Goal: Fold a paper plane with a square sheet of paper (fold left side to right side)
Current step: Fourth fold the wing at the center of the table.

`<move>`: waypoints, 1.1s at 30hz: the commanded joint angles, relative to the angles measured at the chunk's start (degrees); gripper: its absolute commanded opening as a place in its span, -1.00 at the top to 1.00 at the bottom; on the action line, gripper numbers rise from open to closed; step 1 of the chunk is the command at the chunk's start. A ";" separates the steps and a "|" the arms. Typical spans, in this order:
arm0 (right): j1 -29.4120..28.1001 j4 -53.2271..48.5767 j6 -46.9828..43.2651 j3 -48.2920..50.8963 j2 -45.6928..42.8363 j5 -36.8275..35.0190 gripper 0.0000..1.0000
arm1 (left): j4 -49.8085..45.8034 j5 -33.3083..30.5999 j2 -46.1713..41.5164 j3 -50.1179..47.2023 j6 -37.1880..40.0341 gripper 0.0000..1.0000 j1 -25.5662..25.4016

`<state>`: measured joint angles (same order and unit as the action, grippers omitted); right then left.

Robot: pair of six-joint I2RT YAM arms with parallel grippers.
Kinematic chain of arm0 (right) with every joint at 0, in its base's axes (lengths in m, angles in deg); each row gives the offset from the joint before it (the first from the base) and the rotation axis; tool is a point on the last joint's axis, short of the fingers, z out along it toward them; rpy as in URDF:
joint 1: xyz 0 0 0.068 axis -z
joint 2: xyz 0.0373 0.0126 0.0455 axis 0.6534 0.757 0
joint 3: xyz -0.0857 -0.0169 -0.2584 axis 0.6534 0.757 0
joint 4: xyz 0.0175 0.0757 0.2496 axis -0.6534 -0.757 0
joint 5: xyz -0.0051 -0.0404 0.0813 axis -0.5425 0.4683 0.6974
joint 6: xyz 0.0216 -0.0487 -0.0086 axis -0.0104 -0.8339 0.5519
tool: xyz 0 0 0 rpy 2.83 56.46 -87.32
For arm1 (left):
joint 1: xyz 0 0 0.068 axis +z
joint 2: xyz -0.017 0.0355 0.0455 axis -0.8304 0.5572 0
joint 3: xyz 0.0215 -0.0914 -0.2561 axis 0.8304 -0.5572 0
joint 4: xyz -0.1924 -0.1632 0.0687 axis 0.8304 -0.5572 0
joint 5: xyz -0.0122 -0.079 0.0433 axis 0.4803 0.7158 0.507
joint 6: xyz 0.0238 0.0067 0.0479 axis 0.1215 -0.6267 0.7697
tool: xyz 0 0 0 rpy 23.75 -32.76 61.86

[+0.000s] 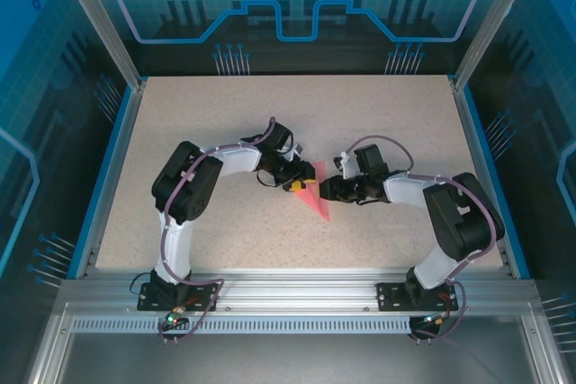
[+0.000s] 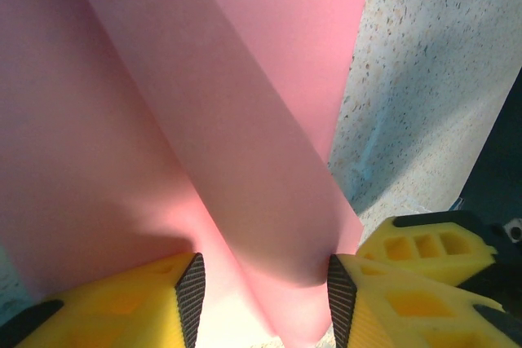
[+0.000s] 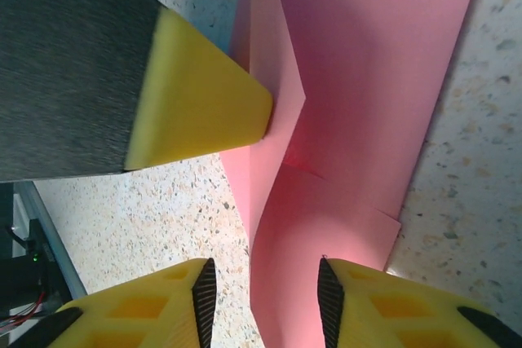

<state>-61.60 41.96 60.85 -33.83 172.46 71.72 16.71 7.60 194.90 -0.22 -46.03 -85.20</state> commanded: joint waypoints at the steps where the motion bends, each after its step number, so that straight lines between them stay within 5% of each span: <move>1: 0.15 2.85 1.45 -1.16 2.04 2.99 0.24 | -2.38 -1.34 1.93 0.80 -1.02 0.06 -0.31; 18: -0.38 -2.54 -1.12 -3.67 4.45 0.00 0.77 | -2.65 -1.39 1.75 0.77 -0.75 0.06 -0.26; 33: 0.34 -6.03 -2.49 -4.99 5.30 -3.77 0.80 | -2.92 -1.36 1.68 0.78 -0.61 0.05 -0.25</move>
<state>-61.73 38.09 59.43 -37.39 176.72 68.96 16.71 7.60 194.90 -0.22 -46.01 -85.20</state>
